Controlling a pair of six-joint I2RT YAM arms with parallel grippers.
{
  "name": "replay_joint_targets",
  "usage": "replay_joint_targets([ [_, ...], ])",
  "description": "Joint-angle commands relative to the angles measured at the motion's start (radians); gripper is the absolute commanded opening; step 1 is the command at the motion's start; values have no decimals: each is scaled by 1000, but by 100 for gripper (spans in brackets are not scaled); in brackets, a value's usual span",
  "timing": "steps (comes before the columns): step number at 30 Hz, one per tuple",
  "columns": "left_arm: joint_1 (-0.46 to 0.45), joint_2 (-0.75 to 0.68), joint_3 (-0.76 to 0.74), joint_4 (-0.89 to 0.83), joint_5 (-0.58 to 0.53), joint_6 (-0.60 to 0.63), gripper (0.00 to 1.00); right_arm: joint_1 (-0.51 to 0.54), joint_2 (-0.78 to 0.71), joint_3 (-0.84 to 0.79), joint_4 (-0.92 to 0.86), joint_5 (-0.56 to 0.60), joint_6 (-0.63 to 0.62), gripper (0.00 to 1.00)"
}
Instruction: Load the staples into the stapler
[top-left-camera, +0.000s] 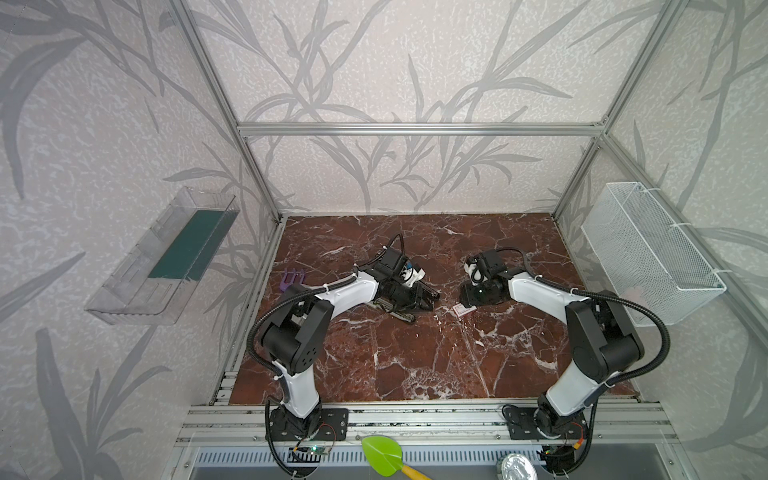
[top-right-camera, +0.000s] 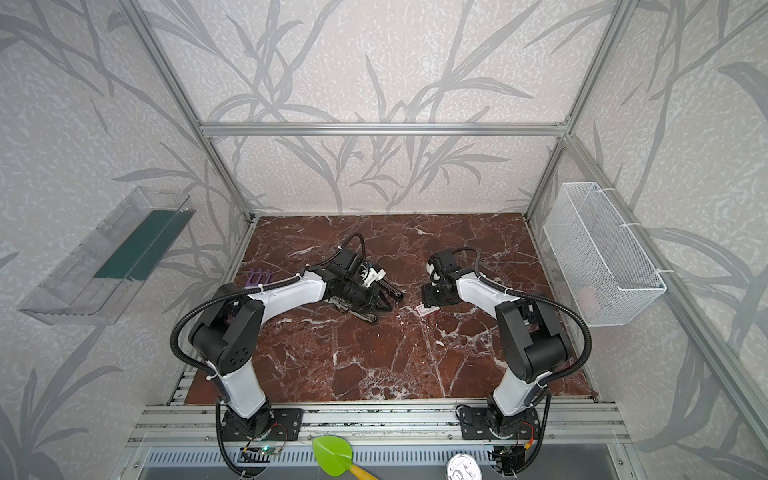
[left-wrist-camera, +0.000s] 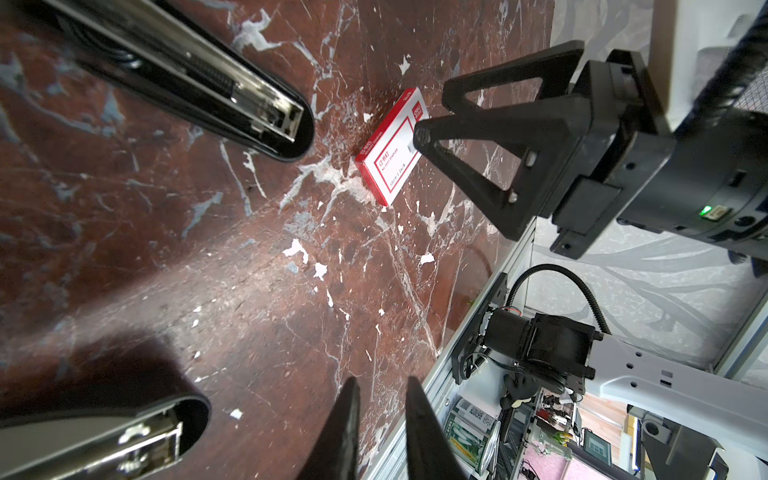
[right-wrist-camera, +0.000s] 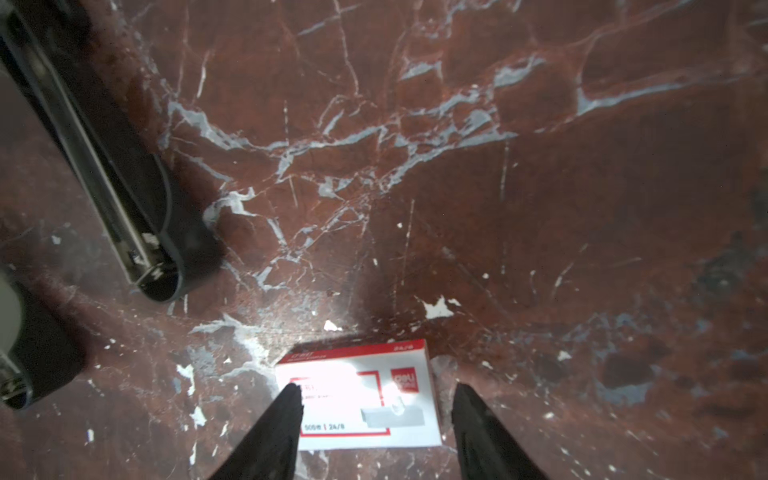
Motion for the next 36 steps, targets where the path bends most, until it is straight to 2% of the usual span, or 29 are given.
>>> replay_joint_targets([
  [1, -4, -13, 2, 11, -10, -5, 22, 4, -2, -32, 1, -86, 9, 59],
  [3, -5, -11, 4, 9, -11, -5, 22, 3, -9, -46, 4, -110, 13, 59],
  [10, -5, -5, 11, 3, -7, -5, 22, -17, -78, -81, 30, -51, 17, 57],
  [17, -7, -5, 11, 2, -8, -6, 22, -71, -37, -61, 28, -74, 2, 52],
  [26, -34, 43, 59, -31, -19, -4, 22, -79, 3, -68, 43, -187, 2, 41],
  [32, -40, 63, 78, -53, -28, 5, 22, -73, -56, -117, 53, -273, 24, 29],
  [36, -40, 72, 82, -55, -33, 3, 22, -67, -72, -132, 49, -278, 8, 26],
])
